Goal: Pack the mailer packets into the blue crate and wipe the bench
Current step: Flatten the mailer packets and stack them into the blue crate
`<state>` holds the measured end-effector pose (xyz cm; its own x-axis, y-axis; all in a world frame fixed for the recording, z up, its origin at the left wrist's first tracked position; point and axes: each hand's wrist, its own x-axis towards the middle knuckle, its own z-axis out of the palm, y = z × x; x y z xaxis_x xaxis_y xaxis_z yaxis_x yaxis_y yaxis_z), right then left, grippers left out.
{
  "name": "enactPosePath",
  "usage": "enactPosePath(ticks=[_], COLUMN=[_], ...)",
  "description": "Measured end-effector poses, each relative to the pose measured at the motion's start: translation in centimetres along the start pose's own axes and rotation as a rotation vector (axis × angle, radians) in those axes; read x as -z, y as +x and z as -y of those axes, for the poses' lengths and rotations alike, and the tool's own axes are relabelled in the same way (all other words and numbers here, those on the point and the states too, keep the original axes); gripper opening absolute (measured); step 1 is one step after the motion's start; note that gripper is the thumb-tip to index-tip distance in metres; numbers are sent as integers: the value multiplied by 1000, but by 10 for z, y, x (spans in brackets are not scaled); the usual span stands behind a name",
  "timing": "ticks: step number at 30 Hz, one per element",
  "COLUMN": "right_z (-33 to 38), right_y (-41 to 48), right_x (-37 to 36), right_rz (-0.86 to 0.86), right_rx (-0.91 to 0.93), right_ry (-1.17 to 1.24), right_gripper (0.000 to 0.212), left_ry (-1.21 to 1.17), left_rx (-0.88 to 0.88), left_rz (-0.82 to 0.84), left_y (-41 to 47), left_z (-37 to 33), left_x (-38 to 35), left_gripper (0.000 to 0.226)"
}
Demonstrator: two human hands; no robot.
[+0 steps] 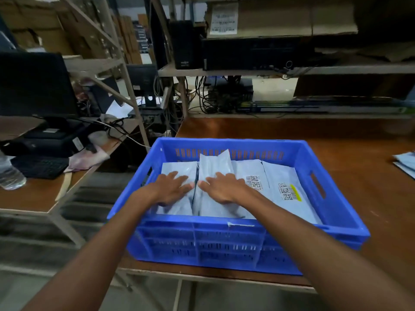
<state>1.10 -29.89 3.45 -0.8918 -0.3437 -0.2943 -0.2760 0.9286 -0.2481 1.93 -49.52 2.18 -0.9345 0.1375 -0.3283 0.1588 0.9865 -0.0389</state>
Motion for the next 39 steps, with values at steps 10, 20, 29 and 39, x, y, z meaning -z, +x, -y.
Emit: enactPosePath(ticks=[10,20,29,39], right_z=[-21,-48,-314,-640], right_y=[39,6,-101,-249], right_x=[-29,32,95,3], right_rz=[76,-308,-772,-575], right_rx=[114,275,-44,-594], right_ry=[-240,-51,278,375], right_gripper=[76,59,35,41], left_ry=[-90,-57,-249,-238], left_rx=[68,18,-439,-642], left_rz=[209,-300,-600,-186], left_y=[26,31,78,148], left_z=[12,-16,-314,-650], left_x=[-15,15,89,33], left_gripper=[73,100,62,59])
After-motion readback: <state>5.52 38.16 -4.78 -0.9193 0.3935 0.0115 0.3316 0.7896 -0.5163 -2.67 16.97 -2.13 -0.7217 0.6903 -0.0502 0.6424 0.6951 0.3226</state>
